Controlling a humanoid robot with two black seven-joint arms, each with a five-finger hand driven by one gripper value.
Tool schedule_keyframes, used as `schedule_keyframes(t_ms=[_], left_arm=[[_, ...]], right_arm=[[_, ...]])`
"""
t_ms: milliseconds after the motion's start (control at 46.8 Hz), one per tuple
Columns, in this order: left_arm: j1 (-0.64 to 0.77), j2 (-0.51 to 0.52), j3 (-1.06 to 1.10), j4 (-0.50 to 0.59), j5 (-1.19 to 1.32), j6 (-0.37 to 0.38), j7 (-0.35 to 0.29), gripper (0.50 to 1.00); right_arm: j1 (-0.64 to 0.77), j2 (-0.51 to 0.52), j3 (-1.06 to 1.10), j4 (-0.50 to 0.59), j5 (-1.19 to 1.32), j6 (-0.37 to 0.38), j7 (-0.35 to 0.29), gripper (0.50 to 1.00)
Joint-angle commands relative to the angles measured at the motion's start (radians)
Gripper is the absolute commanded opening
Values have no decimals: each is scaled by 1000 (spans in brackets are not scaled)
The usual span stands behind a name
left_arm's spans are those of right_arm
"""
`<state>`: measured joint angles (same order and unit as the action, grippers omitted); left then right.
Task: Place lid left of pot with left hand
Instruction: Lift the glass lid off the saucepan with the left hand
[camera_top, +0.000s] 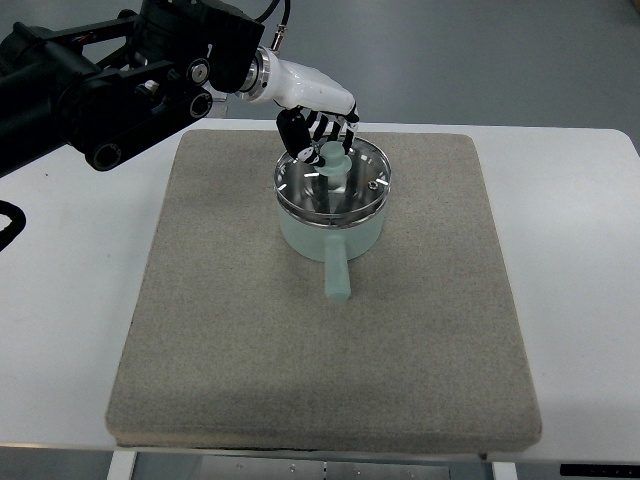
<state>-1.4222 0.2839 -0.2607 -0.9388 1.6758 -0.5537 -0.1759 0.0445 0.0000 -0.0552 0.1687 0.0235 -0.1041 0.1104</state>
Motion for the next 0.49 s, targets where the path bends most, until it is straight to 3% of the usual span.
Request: schedule_keyframes(t_ms=[0, 470], left_arm=[[-1, 0, 0, 0, 4, 1, 1, 500], [-18, 3, 0, -3, 24, 29, 3, 500]], right_arm=[[0, 0, 0, 0, -1, 0, 0, 921], [0, 0, 0, 0, -1, 0, 0, 921]])
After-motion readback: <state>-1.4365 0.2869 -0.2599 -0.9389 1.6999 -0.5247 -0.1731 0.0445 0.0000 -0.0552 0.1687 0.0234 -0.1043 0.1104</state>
